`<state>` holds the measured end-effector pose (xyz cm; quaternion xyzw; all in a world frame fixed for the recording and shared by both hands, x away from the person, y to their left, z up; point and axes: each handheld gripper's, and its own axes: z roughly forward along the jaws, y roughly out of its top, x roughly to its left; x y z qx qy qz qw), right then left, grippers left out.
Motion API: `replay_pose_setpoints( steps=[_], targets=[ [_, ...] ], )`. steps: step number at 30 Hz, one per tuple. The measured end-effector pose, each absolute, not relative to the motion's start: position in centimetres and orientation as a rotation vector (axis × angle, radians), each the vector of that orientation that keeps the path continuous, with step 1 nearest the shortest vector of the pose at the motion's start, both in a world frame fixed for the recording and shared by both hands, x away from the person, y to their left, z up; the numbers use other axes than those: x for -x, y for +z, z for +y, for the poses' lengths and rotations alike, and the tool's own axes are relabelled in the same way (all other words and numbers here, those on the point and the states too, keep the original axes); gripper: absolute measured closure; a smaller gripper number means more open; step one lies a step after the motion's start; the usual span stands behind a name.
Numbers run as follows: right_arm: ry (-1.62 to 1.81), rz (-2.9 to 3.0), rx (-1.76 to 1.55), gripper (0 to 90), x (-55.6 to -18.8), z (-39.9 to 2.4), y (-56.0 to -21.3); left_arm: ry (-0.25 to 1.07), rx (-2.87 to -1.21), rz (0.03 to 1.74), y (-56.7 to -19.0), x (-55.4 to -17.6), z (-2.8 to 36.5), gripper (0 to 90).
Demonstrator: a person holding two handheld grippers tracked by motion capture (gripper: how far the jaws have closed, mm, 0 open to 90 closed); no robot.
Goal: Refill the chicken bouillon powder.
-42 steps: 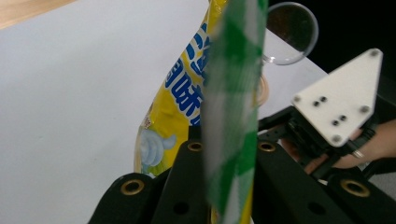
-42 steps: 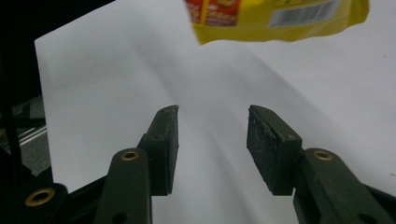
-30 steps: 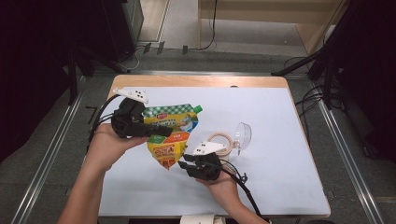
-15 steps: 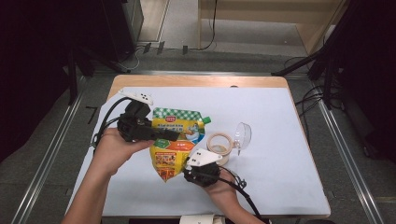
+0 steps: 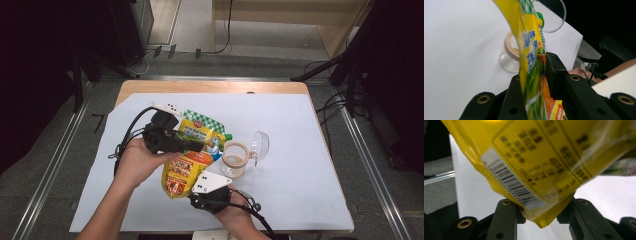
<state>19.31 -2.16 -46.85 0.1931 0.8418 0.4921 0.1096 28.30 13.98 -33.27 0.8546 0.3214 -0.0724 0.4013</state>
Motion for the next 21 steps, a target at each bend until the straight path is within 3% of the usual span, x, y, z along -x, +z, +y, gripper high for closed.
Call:
replay_pose_setpoints(
  steps=[21],
  targets=[
    [1.580, 2.568, -0.646, 65.3, -18.6, -2.1, -45.2, -0.203, -2.196, 0.874, -35.1, -29.3, 11.0, 64.7]
  ],
)
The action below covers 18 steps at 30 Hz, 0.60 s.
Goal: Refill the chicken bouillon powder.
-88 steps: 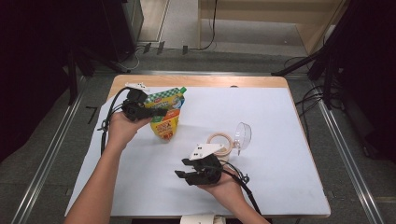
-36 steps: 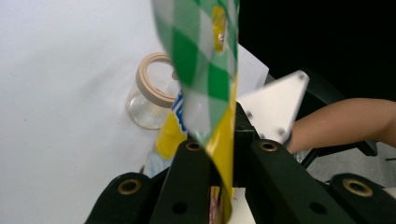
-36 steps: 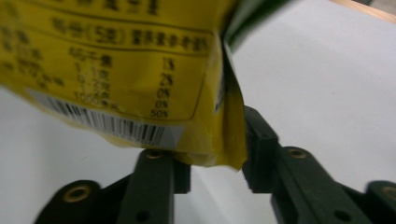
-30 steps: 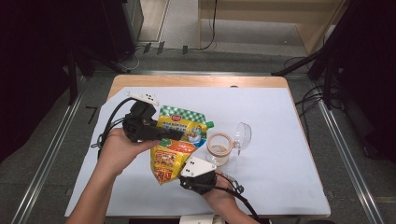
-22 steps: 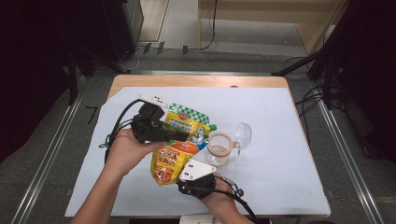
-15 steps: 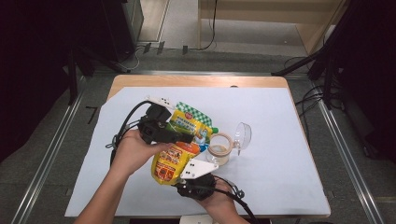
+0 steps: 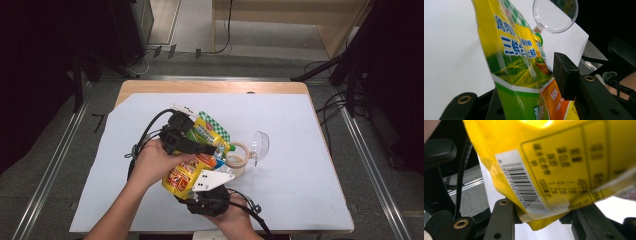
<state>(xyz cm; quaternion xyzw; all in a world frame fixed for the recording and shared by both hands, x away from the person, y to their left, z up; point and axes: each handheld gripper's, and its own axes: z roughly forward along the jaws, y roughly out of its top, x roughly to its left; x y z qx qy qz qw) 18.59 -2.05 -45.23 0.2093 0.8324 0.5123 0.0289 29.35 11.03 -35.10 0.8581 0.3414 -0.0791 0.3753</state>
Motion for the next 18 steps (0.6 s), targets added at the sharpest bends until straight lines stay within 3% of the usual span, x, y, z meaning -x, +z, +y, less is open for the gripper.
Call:
replay_pose_setpoints(
  steps=[6, 18],
  targets=[
    [1.619, 2.579, -0.676, 65.1, -19.0, -2.1, -45.3, -0.235, -2.181, 0.903, -35.5, -30.1, 10.5, 53.4],
    [1.638, 2.596, -0.730, 63.0, -19.7, -2.4, -45.0, -0.286, -2.260, 0.943, -35.9, -31.8, 8.5, 56.5]
  ],
)
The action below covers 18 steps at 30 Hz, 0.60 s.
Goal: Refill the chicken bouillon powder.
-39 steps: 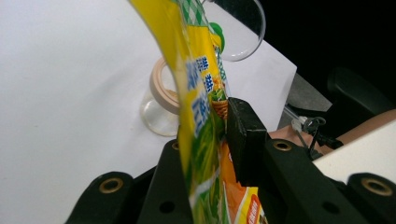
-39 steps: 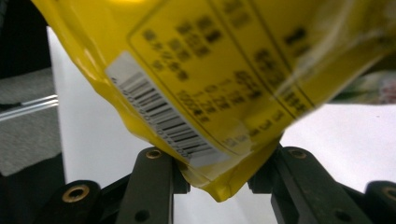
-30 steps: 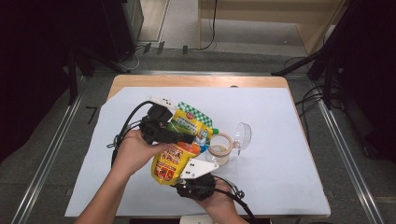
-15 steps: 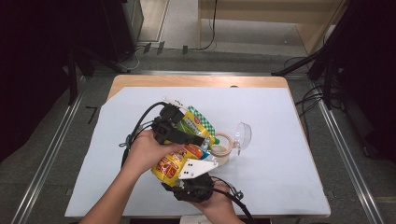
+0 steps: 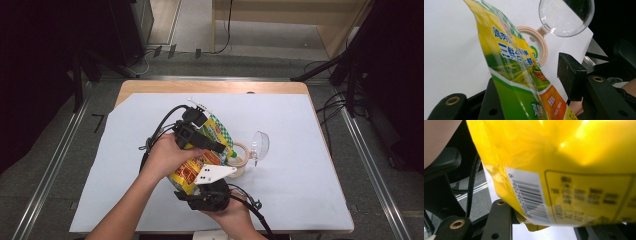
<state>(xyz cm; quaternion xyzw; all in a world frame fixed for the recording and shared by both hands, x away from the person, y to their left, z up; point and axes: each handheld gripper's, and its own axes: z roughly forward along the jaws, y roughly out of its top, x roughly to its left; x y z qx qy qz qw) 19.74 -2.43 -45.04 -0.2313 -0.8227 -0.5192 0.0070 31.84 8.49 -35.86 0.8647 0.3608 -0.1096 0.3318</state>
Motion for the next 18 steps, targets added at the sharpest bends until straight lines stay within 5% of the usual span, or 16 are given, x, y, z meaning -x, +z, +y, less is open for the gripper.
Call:
replay_pose_setpoints(
  steps=[10, 18],
  targets=[
    [-1.613, -2.670, 0.670, 56.3, -19.65, -2.17, -45.17, -0.313, -2.288, 0.925, -36.23, -32.52, 7.89, 59.1],
    [-1.614, -2.722, 0.673, 60.1, -19.65, -2.21, -45.11, -0.315, -2.285, 0.918, -36.15, -32.56, 7.65, 58.2]
  ],
)
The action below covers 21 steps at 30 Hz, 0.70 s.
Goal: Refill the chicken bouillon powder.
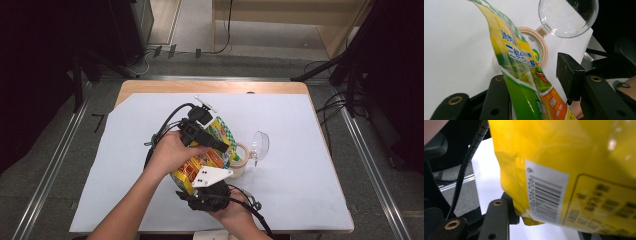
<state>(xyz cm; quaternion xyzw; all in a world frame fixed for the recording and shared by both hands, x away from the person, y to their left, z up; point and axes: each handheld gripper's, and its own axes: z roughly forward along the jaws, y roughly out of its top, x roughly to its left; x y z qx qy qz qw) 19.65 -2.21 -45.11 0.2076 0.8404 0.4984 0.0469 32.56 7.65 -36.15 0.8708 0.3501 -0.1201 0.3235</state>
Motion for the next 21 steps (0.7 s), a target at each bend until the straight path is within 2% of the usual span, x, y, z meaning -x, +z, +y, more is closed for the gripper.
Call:
replay_pose_setpoints(
  steps=[4, 13, 19, 21],
  targets=[
    [1.563, 2.565, -0.700, 61.9, -19.9, -2.4, -45.1, -0.320, -2.274, 0.916, -36.0, -32.4, 7.6, 52.4],
    [1.695, 2.553, -0.818, 62.6, -20.3, -3.1, -44.8, -0.352, -2.272, 0.915, -35.6, -31.8, 7.7, 46.5],
    [1.712, 2.530, -0.853, 62.7, -20.7, -3.5, -44.7, -0.347, -2.274, 0.903, -35.4, -31.5, 7.7, 46.8],
    [1.711, 2.533, -0.851, 61.8, -20.8, -3.5, -44.6, -0.340, -2.279, 0.914, -35.3, -31.4, 7.7, 53.8]
  ],
)
